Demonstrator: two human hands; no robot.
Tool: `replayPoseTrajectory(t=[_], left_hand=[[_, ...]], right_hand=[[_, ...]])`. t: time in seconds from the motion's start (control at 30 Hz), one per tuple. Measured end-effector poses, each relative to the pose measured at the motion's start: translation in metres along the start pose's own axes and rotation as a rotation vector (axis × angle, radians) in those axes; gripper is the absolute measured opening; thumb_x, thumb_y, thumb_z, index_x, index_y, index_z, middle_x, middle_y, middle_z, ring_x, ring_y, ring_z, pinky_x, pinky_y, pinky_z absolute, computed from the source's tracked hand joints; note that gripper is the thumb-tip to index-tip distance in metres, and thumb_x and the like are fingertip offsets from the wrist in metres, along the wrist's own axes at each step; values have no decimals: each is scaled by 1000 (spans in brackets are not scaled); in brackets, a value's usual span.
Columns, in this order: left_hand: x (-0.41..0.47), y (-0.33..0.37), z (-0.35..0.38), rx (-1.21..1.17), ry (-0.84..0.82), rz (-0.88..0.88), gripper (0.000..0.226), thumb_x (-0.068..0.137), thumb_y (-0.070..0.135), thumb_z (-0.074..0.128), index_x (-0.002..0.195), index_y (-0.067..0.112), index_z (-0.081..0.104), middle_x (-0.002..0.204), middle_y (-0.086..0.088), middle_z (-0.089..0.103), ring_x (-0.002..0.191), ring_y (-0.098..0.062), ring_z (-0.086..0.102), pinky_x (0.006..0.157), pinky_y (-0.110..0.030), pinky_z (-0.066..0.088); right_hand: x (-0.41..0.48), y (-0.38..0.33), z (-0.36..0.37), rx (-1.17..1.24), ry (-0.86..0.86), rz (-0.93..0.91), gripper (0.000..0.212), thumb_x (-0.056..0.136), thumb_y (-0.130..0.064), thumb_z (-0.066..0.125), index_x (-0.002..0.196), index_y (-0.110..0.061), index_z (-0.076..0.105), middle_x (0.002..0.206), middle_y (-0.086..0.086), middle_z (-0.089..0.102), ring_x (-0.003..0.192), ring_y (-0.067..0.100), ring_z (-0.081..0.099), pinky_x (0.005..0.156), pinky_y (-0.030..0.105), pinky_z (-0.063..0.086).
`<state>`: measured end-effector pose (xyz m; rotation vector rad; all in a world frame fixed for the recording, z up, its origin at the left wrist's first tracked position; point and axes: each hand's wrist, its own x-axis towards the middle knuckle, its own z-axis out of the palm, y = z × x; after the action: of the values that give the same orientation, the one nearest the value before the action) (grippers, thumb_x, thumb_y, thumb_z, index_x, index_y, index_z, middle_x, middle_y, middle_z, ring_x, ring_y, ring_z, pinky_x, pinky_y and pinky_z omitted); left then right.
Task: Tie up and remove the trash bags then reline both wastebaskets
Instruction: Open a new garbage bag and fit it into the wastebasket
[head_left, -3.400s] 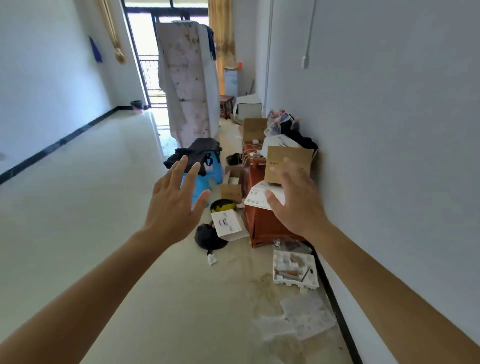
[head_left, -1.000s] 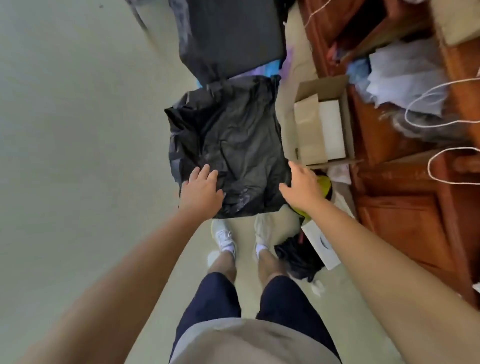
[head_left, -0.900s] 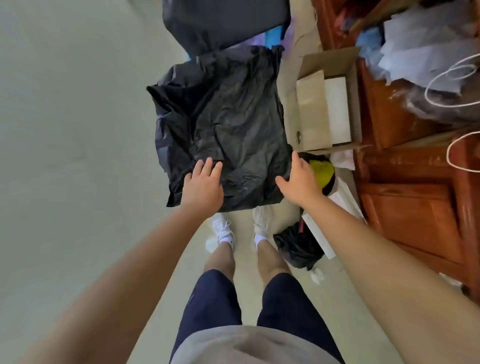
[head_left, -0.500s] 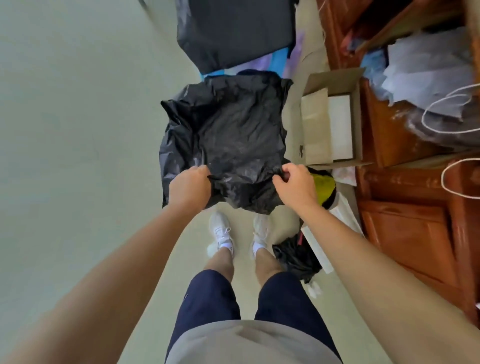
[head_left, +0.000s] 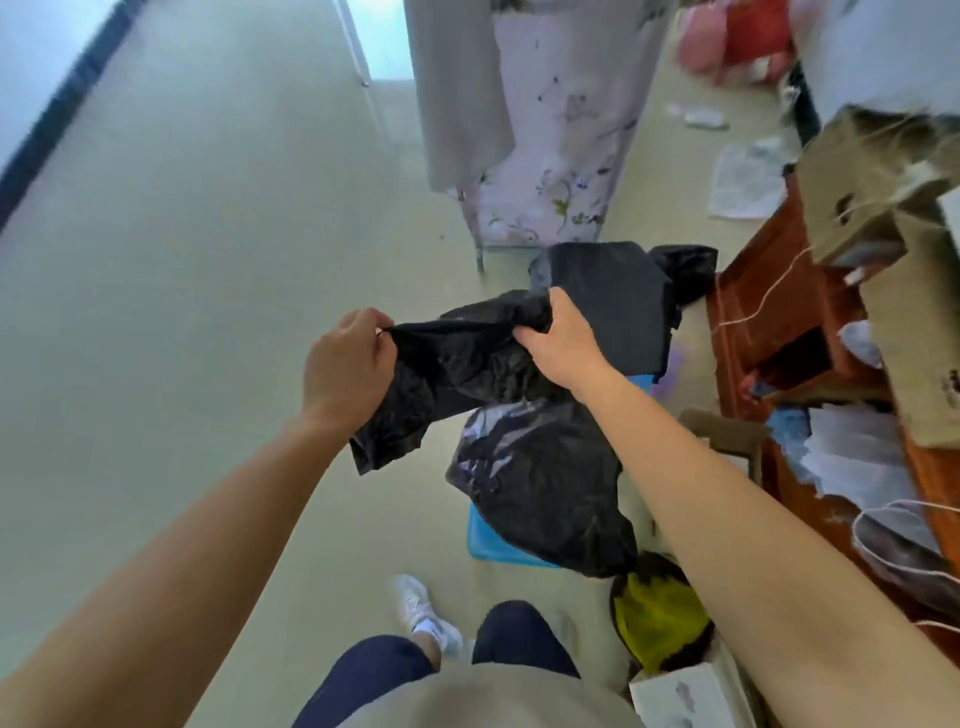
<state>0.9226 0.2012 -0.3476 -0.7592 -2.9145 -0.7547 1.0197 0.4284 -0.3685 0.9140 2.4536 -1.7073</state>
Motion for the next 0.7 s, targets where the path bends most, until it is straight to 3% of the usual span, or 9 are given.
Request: replayPoseTrajectory(t=[0.07, 0.13, 0.27, 0.33, 0.43, 0.53, 0.6, 0.7], left_hand=[[16, -22, -28, -5, 67, 2, 15, 93, 11, 55, 103, 9, 67, 95, -11, 68, 79, -34, 63, 70, -38, 48], [34, -54, -55, 10, 92, -19, 13, 92, 13, 57, 101, 12, 67, 93, -9, 68, 79, -33, 64, 70, -39, 50], [65, -146, -111, 37, 47, -75, 11, 88, 17, 62, 95, 19, 70, 83, -2, 66, 78, -29, 64, 67, -36, 49], [78, -195, -140, 55, 27, -83, 7, 87, 21, 64, 91, 24, 69, 77, 7, 60, 74, -23, 63, 64, -32, 46], [99, -264, -175, 49, -209, -95, 8, 90, 35, 64, 83, 35, 63, 71, 14, 55, 71, -11, 57, 64, -28, 42], [136, -314, -199, -14, -412, -117, 28, 96, 47, 54, 75, 29, 62, 68, 11, 61, 71, -8, 60, 69, -31, 49], [165, -342, -211, -56, -398, -161, 27, 101, 40, 47, 87, 26, 65, 71, 8, 64, 79, -16, 65, 77, -36, 51], [228, -369, -212, -40, -295, -199, 26, 101, 25, 48, 125, 22, 58, 99, -1, 69, 97, -26, 64, 84, -35, 48]], right_hand=[[17, -45, 13, 20, -17, -63, 47, 95, -17, 62, 139, -16, 43, 129, 2, 56, 118, 22, 53, 96, 34, 46], [35, -86, 38, 20, -31, -93, 55, 96, -18, 62, 146, -19, 40, 136, 1, 54, 122, 20, 51, 105, 37, 44], [83, -150, 113, -94, -52, -129, 29, 93, -29, 63, 120, -19, 64, 114, 3, 69, 109, 24, 62, 99, 47, 50], [109, -185, 157, -169, -99, -154, 27, 95, -30, 62, 119, -18, 66, 116, 6, 70, 110, 26, 63, 99, 47, 49], [143, -237, 219, -341, -184, -233, 28, 100, -26, 56, 125, -17, 64, 125, 6, 67, 119, 27, 58, 101, 39, 46], [174, -276, 262, -473, -236, -347, 31, 100, -19, 52, 129, -21, 65, 130, -1, 63, 123, 22, 54, 107, 32, 40], [189, -297, 281, -502, -273, -404, 32, 101, -13, 51, 127, -21, 67, 126, -4, 59, 120, 20, 55, 108, 29, 38], [223, -325, 295, -452, -318, -484, 35, 97, 1, 50, 120, -14, 72, 121, -10, 59, 118, 15, 57, 110, 26, 38]])
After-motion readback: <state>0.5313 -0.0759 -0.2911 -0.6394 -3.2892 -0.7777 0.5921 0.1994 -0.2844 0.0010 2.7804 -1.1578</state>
